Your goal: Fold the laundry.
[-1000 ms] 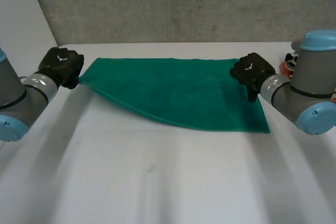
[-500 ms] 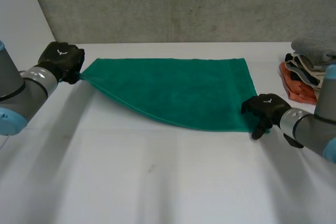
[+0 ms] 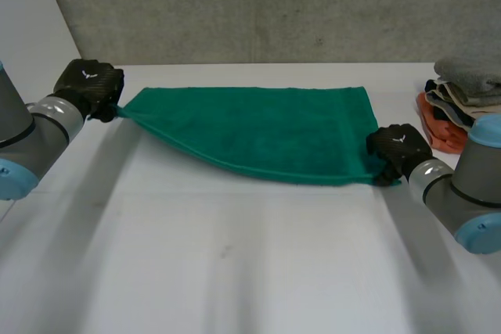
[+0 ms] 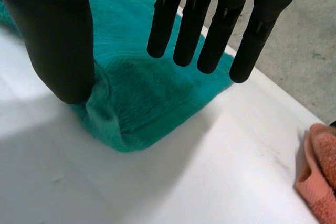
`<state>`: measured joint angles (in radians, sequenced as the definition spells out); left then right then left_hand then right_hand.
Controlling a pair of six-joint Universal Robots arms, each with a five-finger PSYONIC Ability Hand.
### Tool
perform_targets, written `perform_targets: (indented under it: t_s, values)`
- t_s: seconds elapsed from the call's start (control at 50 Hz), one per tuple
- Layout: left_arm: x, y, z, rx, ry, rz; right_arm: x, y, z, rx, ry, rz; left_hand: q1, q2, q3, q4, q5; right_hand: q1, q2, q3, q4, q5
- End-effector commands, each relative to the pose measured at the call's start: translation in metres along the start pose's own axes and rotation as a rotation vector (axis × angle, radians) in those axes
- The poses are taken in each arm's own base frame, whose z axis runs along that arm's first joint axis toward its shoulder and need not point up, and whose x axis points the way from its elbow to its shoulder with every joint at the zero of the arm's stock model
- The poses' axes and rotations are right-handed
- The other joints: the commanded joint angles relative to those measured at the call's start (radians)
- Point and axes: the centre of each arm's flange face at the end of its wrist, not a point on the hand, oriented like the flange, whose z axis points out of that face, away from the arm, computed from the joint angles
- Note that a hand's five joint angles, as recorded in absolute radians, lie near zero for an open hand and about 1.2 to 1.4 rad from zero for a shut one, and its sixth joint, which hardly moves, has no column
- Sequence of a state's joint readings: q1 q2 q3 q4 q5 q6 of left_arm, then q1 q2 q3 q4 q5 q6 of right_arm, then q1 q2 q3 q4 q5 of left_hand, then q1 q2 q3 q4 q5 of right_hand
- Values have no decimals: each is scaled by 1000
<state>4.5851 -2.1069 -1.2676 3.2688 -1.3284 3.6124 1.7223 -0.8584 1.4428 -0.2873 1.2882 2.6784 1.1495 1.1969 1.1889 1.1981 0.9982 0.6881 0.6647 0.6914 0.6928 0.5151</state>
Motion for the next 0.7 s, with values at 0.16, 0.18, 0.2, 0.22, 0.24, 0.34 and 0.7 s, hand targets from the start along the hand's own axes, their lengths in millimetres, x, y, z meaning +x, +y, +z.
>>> perform_targets:
  t_s: [0.16, 0.18, 0.2, 0.22, 0.24, 0.34, 0.7]
  values:
    - [3, 2, -6, -39, 16, -1, 9, -17, 12, 41, 24, -18, 247, 199, 207, 198, 223, 708, 732, 705, 703, 707]
    - [4, 3, -8, -52, 20, -2, 9, -18, 10, 31, 18, -16, 247, 199, 207, 198, 223, 708, 732, 705, 703, 707]
    - [5, 5, -13, -82, 27, 4, 7, -19, 2, -4, -1, -9, 247, 199, 207, 198, 223, 708, 732, 705, 703, 707]
    - [4, 5, -16, -96, 29, 12, 7, -20, -5, -31, -16, -10, 247, 199, 207, 198, 223, 708, 732, 705, 703, 707]
    - [4, 5, -19, -115, 32, 21, 6, -21, -8, -43, -25, -13, 247, 199, 207, 198, 223, 708, 732, 705, 703, 707]
    - [0, 15, -58, -304, 78, 107, 8, -17, -55, -263, -130, -96, 247, 199, 207, 198, 223, 708, 732, 705, 703, 707]
    - [19, 29, -114, -611, 363, 279, 19, -16, -82, -403, -203, -289, 247, 199, 207, 198, 223, 708, 732, 705, 703, 707]
